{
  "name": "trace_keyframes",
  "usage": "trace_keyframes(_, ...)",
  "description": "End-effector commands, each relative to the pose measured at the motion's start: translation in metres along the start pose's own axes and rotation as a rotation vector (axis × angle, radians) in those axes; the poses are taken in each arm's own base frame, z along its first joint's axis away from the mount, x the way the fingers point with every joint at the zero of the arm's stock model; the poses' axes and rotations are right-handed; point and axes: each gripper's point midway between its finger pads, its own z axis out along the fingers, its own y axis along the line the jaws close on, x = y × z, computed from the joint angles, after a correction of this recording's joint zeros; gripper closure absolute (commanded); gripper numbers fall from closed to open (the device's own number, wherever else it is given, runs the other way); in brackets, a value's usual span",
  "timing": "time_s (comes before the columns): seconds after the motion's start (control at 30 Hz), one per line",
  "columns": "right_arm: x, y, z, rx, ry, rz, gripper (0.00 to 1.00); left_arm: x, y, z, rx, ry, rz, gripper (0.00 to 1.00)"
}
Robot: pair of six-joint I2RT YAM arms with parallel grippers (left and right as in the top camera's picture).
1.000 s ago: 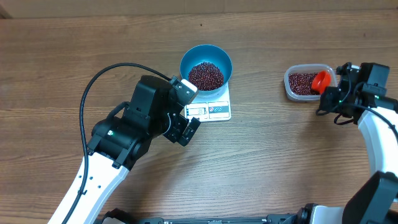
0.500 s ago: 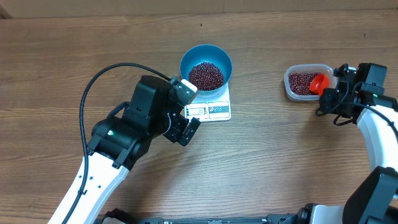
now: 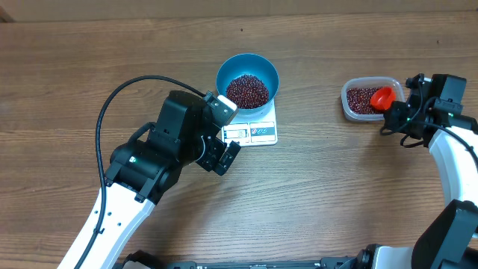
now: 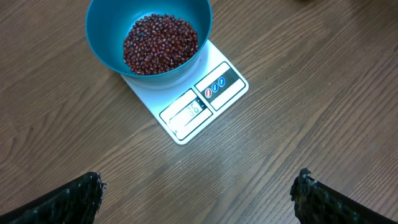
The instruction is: Scoop item into bowl and weigh 150g on scale
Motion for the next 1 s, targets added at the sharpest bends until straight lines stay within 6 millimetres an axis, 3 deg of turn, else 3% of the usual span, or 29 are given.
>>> trace_keyframes(0.0, -0.018, -0.003, -0.006, 0.007, -0.049, 0.069, 0.80, 0.001, 0.001, 0.000, -0.002, 0.002, 0.016, 0.01)
trace_keyframes(0.37, -0.023, -0.003, -0.006, 0.005, -0.069, 0.123, 0.83, 0.001, 0.001, 0.000, -0.002, 0.002, 0.016, 0.00)
trace_keyframes(0.5, -0.012, -0.003, -0.005, 0.007, -0.026, 0.142, 0.63, 0.001, 0.001, 0.000, -0.002, 0.002, 0.016, 0.00)
trace_keyframes(0.63, 0.015, -0.004, 0.002, 0.016, 0.055, 0.264, 0.44, 0.001, 0.001, 0.000, -0.002, 0.002, 0.016, 0.00)
trace_keyframes(0.8, 0.046, -0.004, 0.017, 0.012, 0.105, 0.415, 0.37, 0.001, 0.001, 0.000, -0.002, 0.002, 0.016, 0.00)
trace_keyframes(0.97, 0.054, 0.017, 0.032, -0.128, 0.090, 0.512, 0.30, 0.000, 0.001, 0.000, -0.002, 0.001, 0.016, 0.01)
